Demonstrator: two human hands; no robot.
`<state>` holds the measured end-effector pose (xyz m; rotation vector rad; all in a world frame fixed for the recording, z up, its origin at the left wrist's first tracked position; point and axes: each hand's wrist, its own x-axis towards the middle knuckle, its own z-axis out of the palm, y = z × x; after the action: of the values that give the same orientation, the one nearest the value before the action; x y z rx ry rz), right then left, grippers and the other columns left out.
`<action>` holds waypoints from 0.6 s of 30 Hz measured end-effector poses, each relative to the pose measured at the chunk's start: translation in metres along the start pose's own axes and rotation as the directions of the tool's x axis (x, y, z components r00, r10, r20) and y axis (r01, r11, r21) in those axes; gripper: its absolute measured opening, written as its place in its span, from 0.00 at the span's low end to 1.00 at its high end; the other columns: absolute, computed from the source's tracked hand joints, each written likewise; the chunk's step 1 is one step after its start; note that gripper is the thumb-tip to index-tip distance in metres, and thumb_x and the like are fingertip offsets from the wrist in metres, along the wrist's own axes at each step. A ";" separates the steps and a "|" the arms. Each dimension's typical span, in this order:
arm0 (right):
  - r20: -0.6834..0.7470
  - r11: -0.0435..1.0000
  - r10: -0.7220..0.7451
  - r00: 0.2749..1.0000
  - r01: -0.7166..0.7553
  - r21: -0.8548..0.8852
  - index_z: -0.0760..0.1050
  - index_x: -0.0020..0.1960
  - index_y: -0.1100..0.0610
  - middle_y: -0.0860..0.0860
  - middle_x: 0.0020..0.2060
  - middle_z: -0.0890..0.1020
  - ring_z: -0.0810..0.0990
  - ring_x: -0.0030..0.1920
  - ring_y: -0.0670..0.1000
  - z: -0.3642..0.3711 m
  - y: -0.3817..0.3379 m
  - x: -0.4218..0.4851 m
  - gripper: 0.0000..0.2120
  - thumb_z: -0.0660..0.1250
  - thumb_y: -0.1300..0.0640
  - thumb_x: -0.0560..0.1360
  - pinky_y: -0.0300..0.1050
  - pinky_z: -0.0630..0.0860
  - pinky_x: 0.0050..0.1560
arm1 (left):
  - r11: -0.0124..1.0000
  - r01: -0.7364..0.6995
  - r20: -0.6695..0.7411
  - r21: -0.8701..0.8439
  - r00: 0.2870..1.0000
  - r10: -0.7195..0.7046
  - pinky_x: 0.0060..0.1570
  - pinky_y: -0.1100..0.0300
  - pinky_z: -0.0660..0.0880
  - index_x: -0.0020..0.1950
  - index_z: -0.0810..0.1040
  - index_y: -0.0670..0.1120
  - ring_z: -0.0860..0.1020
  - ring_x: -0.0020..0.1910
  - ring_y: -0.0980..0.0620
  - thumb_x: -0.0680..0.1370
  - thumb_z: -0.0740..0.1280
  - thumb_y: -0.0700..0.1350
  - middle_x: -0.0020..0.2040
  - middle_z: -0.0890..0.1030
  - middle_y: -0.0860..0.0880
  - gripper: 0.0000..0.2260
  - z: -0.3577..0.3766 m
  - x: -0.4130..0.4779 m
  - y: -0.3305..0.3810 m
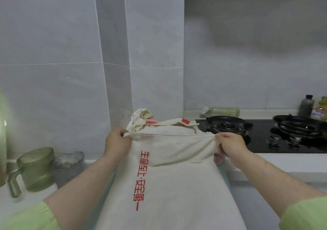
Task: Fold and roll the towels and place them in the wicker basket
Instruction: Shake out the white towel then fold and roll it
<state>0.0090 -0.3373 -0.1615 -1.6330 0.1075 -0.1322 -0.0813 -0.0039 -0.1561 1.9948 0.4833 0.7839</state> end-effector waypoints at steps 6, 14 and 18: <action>0.145 0.982 0.139 0.980 -0.156 0.112 0.68 0.65 0.68 0.56 0.37 0.73 0.72 0.35 0.54 0.017 0.022 0.015 0.16 0.61 0.64 0.79 0.46 0.71 0.35 | 0.999 -0.050 0.181 0.012 0.982 0.047 0.35 0.70 0.69 0.69 0.69 0.49 0.75 0.42 0.57 0.79 0.58 0.34 0.53 0.74 0.55 0.20 0.018 -0.023 0.000; 0.378 0.899 -0.105 0.920 0.250 -0.358 0.81 0.49 0.56 0.48 0.47 0.82 0.80 0.43 0.50 -0.029 0.036 -0.074 0.06 0.66 0.63 0.77 0.43 0.77 0.44 | 0.935 -0.096 0.224 0.340 0.975 0.018 0.35 0.62 0.71 0.37 0.80 0.51 0.77 0.34 0.57 0.75 0.66 0.41 0.32 0.80 0.59 0.09 -0.065 -0.095 -0.028; 0.483 0.720 -0.214 0.849 0.471 -0.510 0.81 0.41 0.45 0.39 0.40 0.83 0.79 0.44 0.38 -0.055 0.058 -0.133 0.10 0.72 0.60 0.73 0.28 0.72 0.45 | 0.851 0.030 0.308 0.525 0.925 -0.222 0.40 0.61 0.76 0.39 0.81 0.50 0.79 0.37 0.58 0.72 0.68 0.48 0.37 0.82 0.55 0.05 -0.095 -0.154 -0.043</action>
<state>-0.1303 -0.3750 -0.2189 -2.2981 -0.5389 -0.0556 -0.2592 -0.0169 -0.2083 2.5007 0.6472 0.1916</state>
